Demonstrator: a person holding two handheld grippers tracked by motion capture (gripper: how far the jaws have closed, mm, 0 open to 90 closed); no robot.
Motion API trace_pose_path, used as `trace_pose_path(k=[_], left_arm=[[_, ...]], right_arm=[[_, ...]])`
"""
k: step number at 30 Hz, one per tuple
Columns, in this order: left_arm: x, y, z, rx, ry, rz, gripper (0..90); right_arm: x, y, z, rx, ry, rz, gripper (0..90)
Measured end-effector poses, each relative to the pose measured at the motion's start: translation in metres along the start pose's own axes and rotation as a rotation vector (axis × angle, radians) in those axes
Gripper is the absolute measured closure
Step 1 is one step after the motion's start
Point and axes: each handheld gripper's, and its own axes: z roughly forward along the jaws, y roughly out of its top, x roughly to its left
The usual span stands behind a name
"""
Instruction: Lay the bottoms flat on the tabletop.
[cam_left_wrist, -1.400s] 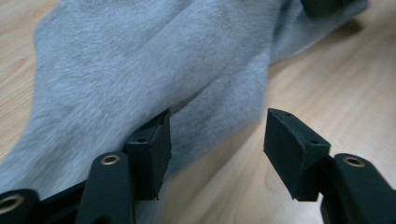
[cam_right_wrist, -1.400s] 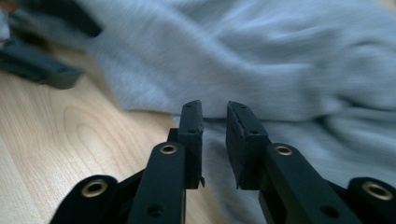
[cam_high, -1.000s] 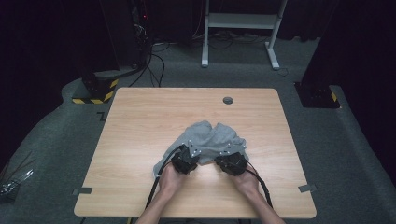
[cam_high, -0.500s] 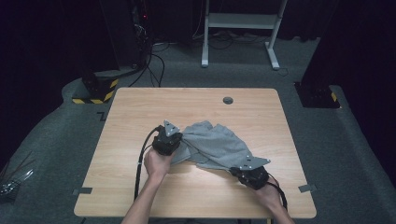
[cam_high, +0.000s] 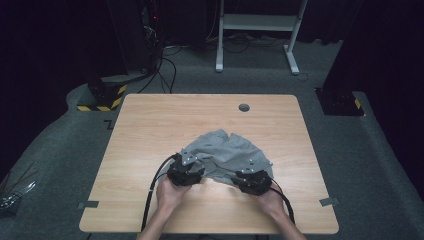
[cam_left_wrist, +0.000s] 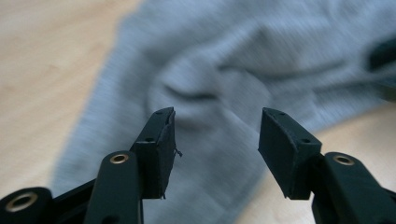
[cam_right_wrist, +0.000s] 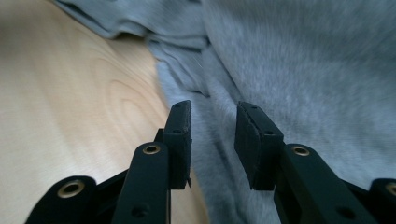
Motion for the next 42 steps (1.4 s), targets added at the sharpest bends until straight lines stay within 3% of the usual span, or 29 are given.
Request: trace_pose_path(k=[4, 7, 13, 14, 15, 16, 18, 20, 26, 27, 29, 31, 33, 37, 39, 42], left_arm=[[-0.003, -0.004, 0.017, 0.023, -0.003, -0.003, 48.0], [-0.001, -0.005, 0.035, 0.007, 0.027, -0.034, 53.5], [0.005, -0.002, 0.043, 0.003, 0.024, -0.058, 57.8], [0.007, -0.003, 0.044, 0.001, 0.022, -0.058, 62.7], [0.007, -0.003, 0.044, 0.001, 0.022, -0.058, 66.4], [0.010, -0.003, 0.043, -0.005, 0.002, -0.066, 71.5], [0.011, -0.003, 0.043, -0.006, -0.003, -0.069, 77.8], [0.012, -0.003, 0.040, -0.006, -0.019, -0.075, 83.3], [0.012, -0.002, 0.028, -0.030, -0.038, -0.060, 84.9], [0.012, -0.001, 0.026, -0.036, -0.043, -0.058, 85.1], [0.012, 0.000, 0.022, -0.040, -0.047, -0.055, 85.3], [0.013, 0.003, 0.015, -0.055, -0.046, -0.051, 85.3], [0.016, 0.007, 0.004, -0.088, -0.046, -0.052, 85.3], [0.028, 0.007, -0.016, -0.132, -0.011, -0.062, 85.3], [0.037, 0.001, -0.024, -0.131, 0.022, -0.077, 85.3], [0.049, -0.013, -0.027, -0.107, 0.042, -0.111, 85.2]], right_arm=[[-0.004, -0.001, 0.011, 0.039, -0.023, 0.013, 70.8], [-0.015, 0.000, 0.014, 0.048, -0.036, 0.012, 86.7], [-0.035, 0.008, 0.020, 0.066, -0.098, 0.024, 86.5], [-0.039, 0.009, 0.021, 0.064, -0.116, 0.040, 80.5], [-0.039, 0.009, 0.021, 0.064, -0.116, 0.040, 80.5], [-0.037, 0.008, 0.019, 0.055, -0.117, 0.046, 73.3], [-0.034, 0.008, 0.018, 0.045, -0.117, 0.045, 71.6], [-0.026, 0.006, 0.016, 0.029, -0.109, 0.033, 68.6], [-0.013, 0.006, 0.028, 0.019, -0.090, 0.009, 62.6], [-0.012, 0.007, 0.029, 0.015, -0.087, 0.007, 64.6], [-0.010, 0.008, 0.029, 0.025, -0.085, -0.010, 78.8], [-0.009, 0.009, 0.027, 0.043, -0.092, -0.029, 84.1], [-0.009, 0.008, 0.022, 0.061, -0.083, -0.034, 85.3], [-0.013, -0.003, -0.001, 0.017, -0.084, -0.030, 85.4], [-0.016, -0.009, -0.014, -0.001, -0.097, -0.035, 85.4], [-0.028, -0.022, -0.040, -0.042, -0.124, -0.001, 85.4]])
